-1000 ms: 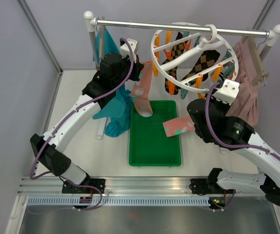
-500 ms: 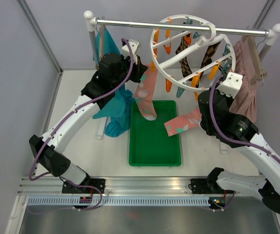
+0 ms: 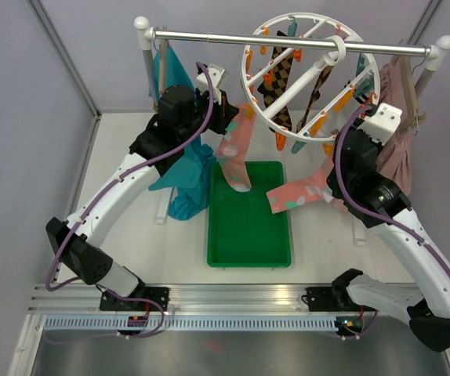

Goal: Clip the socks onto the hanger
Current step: Rotate the hanger, then clamp the sock onto the hanger.

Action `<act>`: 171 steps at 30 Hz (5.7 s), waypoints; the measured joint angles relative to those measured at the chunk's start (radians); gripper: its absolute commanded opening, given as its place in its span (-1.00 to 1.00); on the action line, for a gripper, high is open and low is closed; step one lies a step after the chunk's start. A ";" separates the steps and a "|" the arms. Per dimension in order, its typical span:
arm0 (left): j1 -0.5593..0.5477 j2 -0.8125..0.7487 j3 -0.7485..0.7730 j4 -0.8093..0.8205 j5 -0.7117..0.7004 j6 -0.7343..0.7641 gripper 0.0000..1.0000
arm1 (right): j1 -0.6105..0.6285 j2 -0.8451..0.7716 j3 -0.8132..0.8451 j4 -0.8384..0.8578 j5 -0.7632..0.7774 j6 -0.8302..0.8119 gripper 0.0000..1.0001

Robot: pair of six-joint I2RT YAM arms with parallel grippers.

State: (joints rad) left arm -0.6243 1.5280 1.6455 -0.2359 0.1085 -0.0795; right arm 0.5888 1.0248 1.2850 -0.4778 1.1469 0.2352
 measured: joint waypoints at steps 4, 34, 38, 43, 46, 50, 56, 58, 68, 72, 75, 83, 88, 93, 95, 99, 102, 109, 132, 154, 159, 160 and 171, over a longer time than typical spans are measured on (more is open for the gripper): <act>-0.006 -0.002 0.000 -0.001 0.006 0.002 -0.95 | -0.069 0.015 0.000 0.031 -0.024 0.000 -0.28; -0.143 -0.003 0.023 -0.041 0.035 0.140 -0.95 | -0.293 0.018 0.105 -0.031 -0.406 0.040 0.38; -0.167 0.001 0.038 -0.067 0.032 0.169 -0.95 | -0.294 -0.028 0.156 -0.109 -0.538 0.076 0.47; -0.196 0.014 0.050 -0.087 0.024 0.199 -0.95 | -0.292 -0.076 0.254 -0.173 -0.709 0.111 0.56; -0.208 0.029 0.061 -0.100 0.023 0.210 -0.95 | -0.292 -0.110 0.291 -0.198 -0.813 0.129 0.57; -0.214 0.039 0.066 -0.116 0.013 0.220 -0.95 | -0.292 -0.135 0.319 -0.209 -0.955 0.147 0.57; -0.215 0.047 0.072 -0.128 -0.011 0.229 -0.95 | -0.292 -0.128 0.337 -0.272 -0.998 0.157 0.58; -0.215 0.047 0.073 -0.130 -0.014 0.231 -0.95 | -0.292 -0.127 0.348 -0.294 -0.983 0.156 0.59; -0.215 0.048 0.076 -0.130 -0.025 0.232 -0.95 | -0.292 -0.177 0.378 -0.286 -1.194 0.154 0.51; -0.215 0.048 0.076 -0.130 -0.028 0.235 -0.95 | -0.292 -0.182 0.385 -0.264 -1.356 0.156 0.45; -0.215 0.048 0.076 -0.130 -0.028 0.236 -0.95 | -0.292 -0.181 0.349 -0.236 -1.469 0.162 0.40; -0.215 0.050 0.076 -0.130 -0.028 0.238 -0.95 | -0.292 -0.171 0.179 -0.190 -1.610 0.180 0.39; -0.215 0.050 0.076 -0.130 -0.029 0.238 -0.95 | -0.292 -0.179 0.179 -0.206 -1.596 0.153 0.37; -0.215 0.050 0.077 -0.130 -0.029 0.239 -0.95 | -0.292 -0.219 0.145 -0.186 -1.595 0.139 0.36; -0.215 0.050 0.077 -0.130 -0.030 0.239 -0.95 | -0.292 -0.249 0.098 -0.161 -1.594 0.135 0.35; -0.215 0.050 0.077 -0.130 -0.031 0.239 -0.95 | -0.292 -0.316 -0.018 -0.099 -1.593 0.119 0.36; -0.215 0.050 0.078 -0.130 -0.032 0.239 -0.95 | -0.292 -0.355 -0.092 -0.050 -1.584 0.106 0.33; -0.215 0.050 0.078 -0.130 -0.043 0.240 -0.95 | -0.292 -0.469 -0.267 0.136 -1.561 0.102 0.32; -0.215 0.051 0.078 -0.130 -0.055 0.247 -0.95 | -0.292 -0.508 -0.595 0.796 -1.542 0.242 0.30; -0.215 0.051 0.078 -0.130 -0.055 0.249 -0.95 | -0.286 -0.410 -0.650 1.050 -1.524 0.285 0.32; -0.215 0.051 0.078 -0.130 -0.055 0.249 -0.95 | -0.266 -0.386 -0.650 1.091 -1.514 0.285 0.32; -0.215 0.051 0.078 -0.130 -0.055 0.249 -0.95 | -0.261 -0.379 -0.650 1.095 -1.511 0.285 0.32; -0.215 0.051 0.078 -0.130 -0.055 0.249 -0.95 | -0.208 -0.342 -0.650 1.122 -1.474 0.273 0.30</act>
State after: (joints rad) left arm -0.8394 1.5787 1.7233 -0.3656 0.0536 0.1699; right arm 0.3813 0.6827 0.6353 0.6445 -0.3271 0.5079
